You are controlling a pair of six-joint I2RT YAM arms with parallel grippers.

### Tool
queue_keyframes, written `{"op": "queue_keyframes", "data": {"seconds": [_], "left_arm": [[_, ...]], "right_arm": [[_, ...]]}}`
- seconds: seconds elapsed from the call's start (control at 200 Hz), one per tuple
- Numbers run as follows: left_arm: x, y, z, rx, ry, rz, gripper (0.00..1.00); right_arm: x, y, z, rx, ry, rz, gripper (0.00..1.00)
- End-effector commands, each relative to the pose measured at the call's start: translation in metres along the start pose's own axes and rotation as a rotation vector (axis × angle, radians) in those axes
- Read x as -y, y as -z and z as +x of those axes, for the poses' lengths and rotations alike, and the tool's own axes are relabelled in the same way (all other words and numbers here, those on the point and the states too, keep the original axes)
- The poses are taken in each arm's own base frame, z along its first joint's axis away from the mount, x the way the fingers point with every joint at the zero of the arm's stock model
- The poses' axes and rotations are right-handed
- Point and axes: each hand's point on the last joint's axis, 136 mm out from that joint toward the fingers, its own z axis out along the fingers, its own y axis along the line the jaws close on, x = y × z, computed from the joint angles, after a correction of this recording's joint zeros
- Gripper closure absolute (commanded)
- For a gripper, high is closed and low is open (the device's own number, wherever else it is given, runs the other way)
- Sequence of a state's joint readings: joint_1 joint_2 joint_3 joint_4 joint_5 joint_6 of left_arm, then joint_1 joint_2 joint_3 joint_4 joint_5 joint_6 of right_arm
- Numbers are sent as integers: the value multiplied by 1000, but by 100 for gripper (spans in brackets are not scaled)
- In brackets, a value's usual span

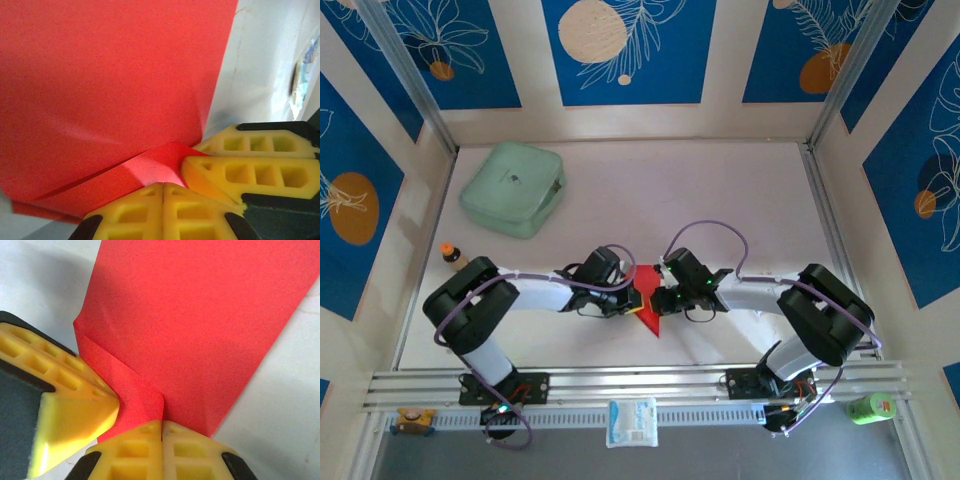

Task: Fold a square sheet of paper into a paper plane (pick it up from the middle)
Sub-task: Third fold the triangle at the center of the table.

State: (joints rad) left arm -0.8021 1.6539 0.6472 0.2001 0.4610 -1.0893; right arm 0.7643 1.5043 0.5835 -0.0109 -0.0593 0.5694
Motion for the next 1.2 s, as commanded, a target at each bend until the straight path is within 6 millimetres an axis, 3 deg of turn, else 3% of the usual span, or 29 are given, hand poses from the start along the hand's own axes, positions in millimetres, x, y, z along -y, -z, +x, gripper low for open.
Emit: {"op": "queue_keyframes", "data": {"seconds": [0.0, 0.35, 0.625, 0.705, 0.805, 1.01, 1.195], "left_arm": [[-21, -2, 6, -10, -4, -80, 100], [-45, -4, 12, -21, 8, -150, 100], [-46, -1, 12, -10, -2, -160, 100], [-44, -1, 11, -5, -2, -154, 100], [-43, -1, 11, -6, -2, -145, 100], [-41, -1, 9, 4, -2, -134, 100], [-40, -1, 10, 4, -3, -131, 100]], "right_arm": [[4, 0, 4, -20, -12, 14, 100], [1, 2, 0, -19, -17, 15, 98], [-11, 31, -13, 30, -91, -13, 71], [-22, 35, -8, 16, -113, -89, 69], [-40, 36, 1, -34, -132, -199, 72], [-54, 26, 18, -106, -131, -237, 97], [-59, 14, 27, -162, -119, -227, 99]]}}
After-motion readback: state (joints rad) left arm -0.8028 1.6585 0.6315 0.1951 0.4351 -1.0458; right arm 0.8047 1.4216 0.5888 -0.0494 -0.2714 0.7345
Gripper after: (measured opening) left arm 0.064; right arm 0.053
